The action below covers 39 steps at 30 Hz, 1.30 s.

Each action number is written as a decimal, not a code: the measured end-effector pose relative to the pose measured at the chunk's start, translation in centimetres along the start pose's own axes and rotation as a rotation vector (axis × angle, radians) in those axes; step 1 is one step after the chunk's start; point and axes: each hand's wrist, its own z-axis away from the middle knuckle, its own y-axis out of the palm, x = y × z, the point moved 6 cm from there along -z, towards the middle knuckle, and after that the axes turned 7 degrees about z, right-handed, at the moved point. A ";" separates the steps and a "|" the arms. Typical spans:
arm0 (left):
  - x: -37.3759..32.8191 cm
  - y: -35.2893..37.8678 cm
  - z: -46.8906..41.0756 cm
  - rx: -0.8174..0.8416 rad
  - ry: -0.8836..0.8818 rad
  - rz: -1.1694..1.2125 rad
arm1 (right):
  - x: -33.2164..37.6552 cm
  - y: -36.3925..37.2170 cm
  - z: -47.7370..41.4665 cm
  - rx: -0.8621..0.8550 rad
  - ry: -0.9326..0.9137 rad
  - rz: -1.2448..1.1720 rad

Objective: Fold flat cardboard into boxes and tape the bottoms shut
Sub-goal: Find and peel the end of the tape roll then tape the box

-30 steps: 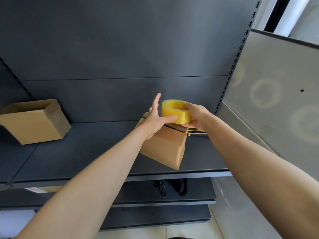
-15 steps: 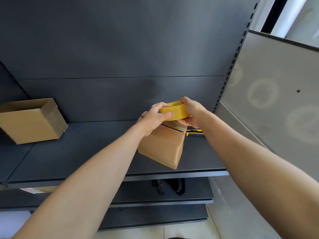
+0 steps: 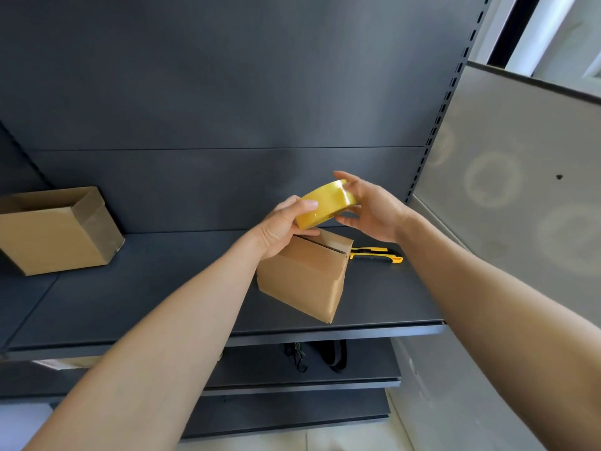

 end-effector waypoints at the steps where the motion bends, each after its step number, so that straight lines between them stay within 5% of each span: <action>1: 0.0 -0.1 0.1 0.000 0.001 0.022 | 0.1 0.4 0.1 0.098 -0.017 0.005; 6: -0.2 -0.4 0.3 0.020 0.013 0.146 | 1.0 0.8 0.4 0.218 -0.037 0.227; 11: -0.3 -0.9 0.0 -0.038 0.034 0.158 | 2.2 0.0 0.2 -0.170 -0.150 0.632; 19: 0.3 0.0 -0.8 -0.082 0.018 -0.020 | 3.6 1.9 1.2 -0.267 -0.304 1.172; 30: -0.4 -0.1 -1.1 -0.184 0.007 -0.081 | 3.5 4.8 1.7 -0.212 -0.442 1.340; 39: -1.0 -0.8 -0.8 -0.141 0.054 0.039 | 2.5 1.1 1.0 -0.327 -0.261 1.160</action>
